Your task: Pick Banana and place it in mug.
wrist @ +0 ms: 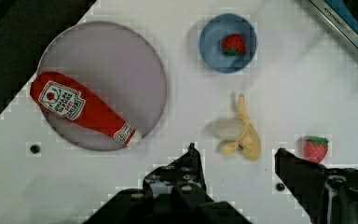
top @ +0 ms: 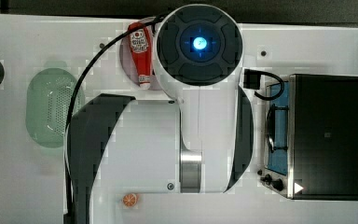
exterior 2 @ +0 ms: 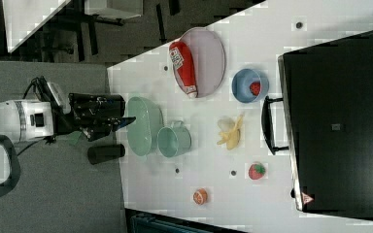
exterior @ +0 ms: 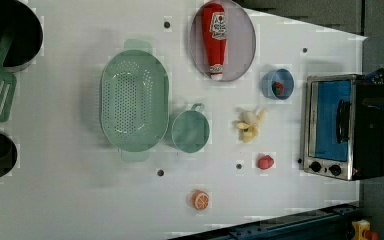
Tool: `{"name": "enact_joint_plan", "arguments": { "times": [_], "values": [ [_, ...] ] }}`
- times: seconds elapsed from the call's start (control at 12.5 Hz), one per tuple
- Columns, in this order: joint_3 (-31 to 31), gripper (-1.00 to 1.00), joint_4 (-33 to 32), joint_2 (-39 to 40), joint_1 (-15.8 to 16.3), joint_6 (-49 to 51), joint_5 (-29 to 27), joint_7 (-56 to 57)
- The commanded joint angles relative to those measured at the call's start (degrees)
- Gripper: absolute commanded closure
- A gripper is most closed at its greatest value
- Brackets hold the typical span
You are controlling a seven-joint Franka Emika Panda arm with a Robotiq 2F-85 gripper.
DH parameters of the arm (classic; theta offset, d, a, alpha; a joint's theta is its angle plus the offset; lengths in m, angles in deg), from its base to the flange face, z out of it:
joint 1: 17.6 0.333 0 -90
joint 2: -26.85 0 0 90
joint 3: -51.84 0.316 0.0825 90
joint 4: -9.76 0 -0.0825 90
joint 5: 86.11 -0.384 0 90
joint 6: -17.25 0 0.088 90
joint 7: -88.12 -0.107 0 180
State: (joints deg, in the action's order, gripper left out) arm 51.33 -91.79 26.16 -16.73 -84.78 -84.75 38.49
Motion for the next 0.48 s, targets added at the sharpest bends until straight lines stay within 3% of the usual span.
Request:
{"name": "enact_joint_plan", "arguments": {
  "times": [0.08, 0.16, 0.48],
  "values": [
    [-3.03, -0.56, -12.66, -22.45, -0.81, 13.99, -0.59, 6.59],
    [-3.02, -0.93, -13.30, -22.25, -0.81, 13.96, -0.59, 6.59],
    [-3.01, -1.00, -18.79, -18.26, -0.80, 5.55, -0.59, 6.62]
  ]
}}
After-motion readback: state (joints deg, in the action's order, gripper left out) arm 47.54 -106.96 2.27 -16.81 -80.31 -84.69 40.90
